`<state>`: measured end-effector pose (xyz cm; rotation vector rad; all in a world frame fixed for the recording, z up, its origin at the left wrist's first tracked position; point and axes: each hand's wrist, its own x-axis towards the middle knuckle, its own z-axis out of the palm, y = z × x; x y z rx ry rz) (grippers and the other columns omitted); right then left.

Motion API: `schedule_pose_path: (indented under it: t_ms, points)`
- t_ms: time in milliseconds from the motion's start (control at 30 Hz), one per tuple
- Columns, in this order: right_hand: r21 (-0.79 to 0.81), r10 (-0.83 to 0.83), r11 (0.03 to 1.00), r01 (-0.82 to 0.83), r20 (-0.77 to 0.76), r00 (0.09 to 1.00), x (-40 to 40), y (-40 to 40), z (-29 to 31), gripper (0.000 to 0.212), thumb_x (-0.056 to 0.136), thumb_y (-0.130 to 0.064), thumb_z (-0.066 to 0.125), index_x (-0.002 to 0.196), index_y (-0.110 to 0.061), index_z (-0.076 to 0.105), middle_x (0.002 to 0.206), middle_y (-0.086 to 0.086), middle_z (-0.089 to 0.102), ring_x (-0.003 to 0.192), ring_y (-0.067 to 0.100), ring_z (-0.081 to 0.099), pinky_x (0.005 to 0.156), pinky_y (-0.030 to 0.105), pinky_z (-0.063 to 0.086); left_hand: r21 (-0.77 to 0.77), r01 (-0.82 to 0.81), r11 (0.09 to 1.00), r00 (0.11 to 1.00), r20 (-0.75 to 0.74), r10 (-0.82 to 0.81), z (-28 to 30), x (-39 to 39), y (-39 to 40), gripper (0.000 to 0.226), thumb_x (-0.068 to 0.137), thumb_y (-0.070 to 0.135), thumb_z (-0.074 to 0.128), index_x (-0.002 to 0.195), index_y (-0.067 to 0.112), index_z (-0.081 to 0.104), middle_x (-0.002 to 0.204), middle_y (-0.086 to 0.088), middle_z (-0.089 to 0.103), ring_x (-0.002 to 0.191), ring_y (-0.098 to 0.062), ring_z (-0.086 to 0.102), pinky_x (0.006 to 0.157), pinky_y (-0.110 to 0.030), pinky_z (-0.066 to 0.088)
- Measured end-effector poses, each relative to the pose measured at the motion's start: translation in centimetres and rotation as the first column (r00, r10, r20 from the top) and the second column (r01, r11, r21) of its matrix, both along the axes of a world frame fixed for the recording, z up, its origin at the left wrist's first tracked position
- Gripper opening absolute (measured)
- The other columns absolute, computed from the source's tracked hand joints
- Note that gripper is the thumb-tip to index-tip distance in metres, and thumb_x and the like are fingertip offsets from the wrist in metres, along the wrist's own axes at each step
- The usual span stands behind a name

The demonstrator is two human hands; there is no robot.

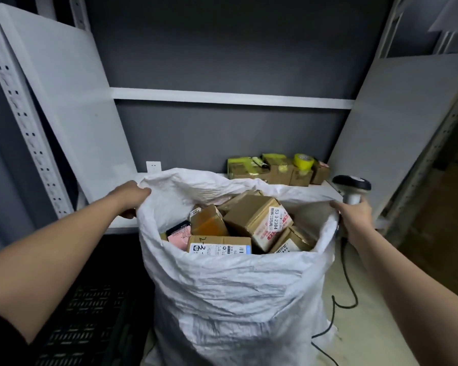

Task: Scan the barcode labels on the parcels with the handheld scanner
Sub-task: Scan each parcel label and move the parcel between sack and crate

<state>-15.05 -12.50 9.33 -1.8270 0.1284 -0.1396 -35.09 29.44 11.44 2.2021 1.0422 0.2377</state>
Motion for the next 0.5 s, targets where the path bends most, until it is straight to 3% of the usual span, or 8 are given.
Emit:
schedule_pose_path:
  t_ms: [100,167,233,367,500]
  points:
    - [0.002,0.044,0.999,-0.044,0.048,0.998,-1.3,-1.5,0.6,0.038,0.088,-0.017,0.065,0.120,-0.002,0.052,0.087,0.010,0.059,0.066,0.025,0.056,0.061,0.035,0.045,-0.024,-0.012,1.000,0.998,-0.065,0.010,0.6,-1.2,-2.4,0.048,0.093,0.036,0.050,0.126,0.004,0.035,0.116,-0.019,0.054,0.091,-0.035,0.062,0.069,-0.037,0.053]
    - [-0.025,0.044,0.999,-0.042,0.093,0.995,-2.4,-2.6,1.3,0.025,0.091,-0.017,0.060,0.113,-0.008,0.052,0.086,0.008,0.058,0.068,0.024,0.055,0.056,0.029,0.041,0.132,-0.029,0.991,0.988,-0.149,0.049,0.9,-1.8,-4.0,0.067,0.092,0.041,0.052,0.141,0.007,0.023,0.138,-0.019,0.037,0.116,-0.039,0.050,0.088,-0.043,0.049]
    - [-0.052,0.028,0.998,-0.021,0.141,0.990,-3.5,-3.8,2.1,0.019,0.092,-0.016,0.057,0.110,-0.011,0.053,0.093,0.012,0.060,0.072,0.024,0.055,0.058,0.028,0.043,0.292,-0.012,0.956,0.982,-0.176,0.067,1.3,-2.3,-5.8,0.074,0.092,0.046,0.052,0.147,0.011,0.018,0.146,-0.018,0.026,0.130,-0.039,0.036,0.103,-0.043,0.038]
    - [-0.123,-0.040,0.990,0.067,0.205,0.978,-5.6,-6.2,3.9,0.030,0.093,-0.023,0.054,0.119,-0.009,0.056,0.091,0.010,0.064,0.075,0.023,0.060,0.081,0.042,0.052,0.483,0.101,0.870,0.991,-0.121,-0.048,3.2,-2.7,-10.2,0.064,0.092,0.048,0.048,0.145,0.017,0.030,0.149,-0.014,0.027,0.135,-0.034,0.031,0.105,-0.044,0.033]
    - [-0.323,-0.079,0.929,0.178,0.298,0.951,-7.6,-8.6,5.8,0.034,0.094,-0.030,0.054,0.123,-0.013,0.052,0.102,0.012,0.061,0.094,0.033,0.059,0.082,0.037,0.042,0.626,0.245,0.740,0.967,-0.105,-0.231,4.3,-2.6,-14.2,0.056,0.093,0.048,0.046,0.141,0.019,0.040,0.143,-0.013,0.038,0.130,-0.033,0.040,0.101,-0.044,0.037]
